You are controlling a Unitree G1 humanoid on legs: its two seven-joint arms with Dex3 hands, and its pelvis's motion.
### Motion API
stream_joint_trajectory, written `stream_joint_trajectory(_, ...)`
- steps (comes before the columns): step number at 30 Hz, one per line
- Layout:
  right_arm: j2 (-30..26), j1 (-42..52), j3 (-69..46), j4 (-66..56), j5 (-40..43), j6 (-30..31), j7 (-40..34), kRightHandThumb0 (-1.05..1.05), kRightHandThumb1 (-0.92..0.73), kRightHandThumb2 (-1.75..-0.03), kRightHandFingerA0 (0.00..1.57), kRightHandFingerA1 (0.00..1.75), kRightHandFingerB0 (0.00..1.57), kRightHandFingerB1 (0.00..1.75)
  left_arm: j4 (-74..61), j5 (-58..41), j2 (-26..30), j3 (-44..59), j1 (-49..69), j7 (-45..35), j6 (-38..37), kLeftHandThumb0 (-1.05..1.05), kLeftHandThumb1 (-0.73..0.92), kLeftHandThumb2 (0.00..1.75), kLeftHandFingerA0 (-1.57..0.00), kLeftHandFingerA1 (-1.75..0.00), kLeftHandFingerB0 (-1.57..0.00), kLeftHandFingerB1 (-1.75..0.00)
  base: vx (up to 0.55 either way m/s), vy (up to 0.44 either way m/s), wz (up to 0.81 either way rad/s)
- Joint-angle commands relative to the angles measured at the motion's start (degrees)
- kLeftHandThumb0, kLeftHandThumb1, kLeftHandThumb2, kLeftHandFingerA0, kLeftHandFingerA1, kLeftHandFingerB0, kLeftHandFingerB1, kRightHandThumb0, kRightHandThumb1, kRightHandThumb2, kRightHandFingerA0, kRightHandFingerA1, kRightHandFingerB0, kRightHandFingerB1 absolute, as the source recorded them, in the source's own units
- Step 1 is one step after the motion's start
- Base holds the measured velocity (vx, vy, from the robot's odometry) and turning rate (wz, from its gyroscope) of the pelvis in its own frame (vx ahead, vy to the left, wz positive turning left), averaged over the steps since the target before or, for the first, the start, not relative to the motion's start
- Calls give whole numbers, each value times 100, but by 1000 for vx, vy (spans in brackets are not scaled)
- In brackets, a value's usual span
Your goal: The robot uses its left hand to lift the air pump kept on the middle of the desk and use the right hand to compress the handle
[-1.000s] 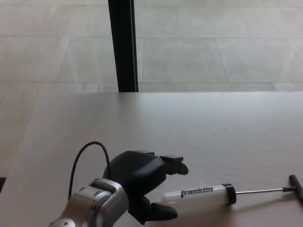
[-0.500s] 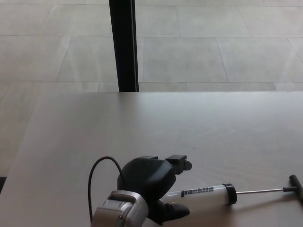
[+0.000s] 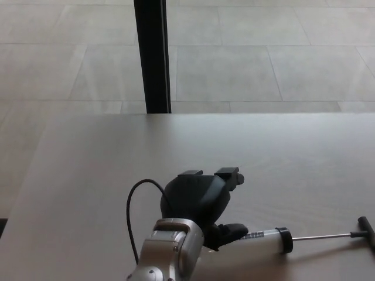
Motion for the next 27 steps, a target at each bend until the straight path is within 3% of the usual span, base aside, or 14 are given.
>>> stream_joint_trajectory(1, 41, -42, -129, -28, -9, -164, 43, -71, -75, -113, 26, 59, 39, 56, 81, 222, 118, -26, 147, 292, 2, -79, 65, 63, -34, -69, -34, -49, 0, 0, 0)
stream_joint_trajectory(2, 63, -71, -168, -44, 49, -125, 30, -71, -91, -67, 32, 54, 44, 40, 87, 371, 193, -106, 144, 273, 50, -78, 65, 62, -36, -65, -36, -48, 0, 0, 0)
stream_joint_trajectory(7, 14, -108, -312, -107, 11, -73, -25, -71, -92, -68, 32, 56, 43, 39, -40, 514, 476, -204, 363, 132, 134, -79, 68, 62, -35, -71, -37, -50, 0, 0, 0)
stream_joint_trajectory(8, 24, -120, -343, -132, 25, -67, -31, -72, -77, -114, 29, 61, 35, 53, -92, 488, 476, -175, 410, 12, 233, -78, 57, 101, -35, -70, -28, -55, 0, 0, 0)
stream_joint_trajectory(9, 26, -113, -352, -140, -4, -59, -46, -72, -92, -68, 33, 55, 43, 39, -147, 469, 476, -159, 465, -89, 292, -80, 58, 101, -32, -68, -29, -56, 0, 0, 0)
stream_joint_trajectory(10, 19, -128, -373, -153, -10, -21, -70, -72, -77, -114, 29, 60, 37, 54, -247, 365, 429, -92, 557, -163, 348, -79, 58, 100, -28, -65, -30, -56, 0, 0, 0)
stream_joint_trajectory(21, -4, -219, -376, -102, -183, -1, -126, -72, -76, -114, 27, 62, 37, 55, -605, -38, -15, 185, 1191, -132, 282, -76, 65, 104, -29, -65, -23, -53, 0, 0, 0)
stream_joint_trajectory(22, -11, -249, -367, -95, -192, 5, -126, -72, -92, -68, 30, 62, 43, 39, -628, -53, -49, 208, 1199, -120, 257, -76, 66, 105, -28, -64, -23, -54, 0, 0, 0)
stream_joint_trajectory(23, -24, -268, -364, -85, -202, 6, -119, -72, -77, -114, 28, 63, 37, 54, -631, -89, -73, 222, 1208, -82, 198, -76, 67, 106, -29, -65, -24, -55, 0, 0, 0)
stream_joint_trajectory(27, -62, -350, -321, 1, -304, -30, -105, -68, -74, -114, 27, 62, 36, 54, -620, -129, -217, 200, 1237, 100, 65, -76, 69, 108, -29, -65, -25, -55, 0, 0, 0)
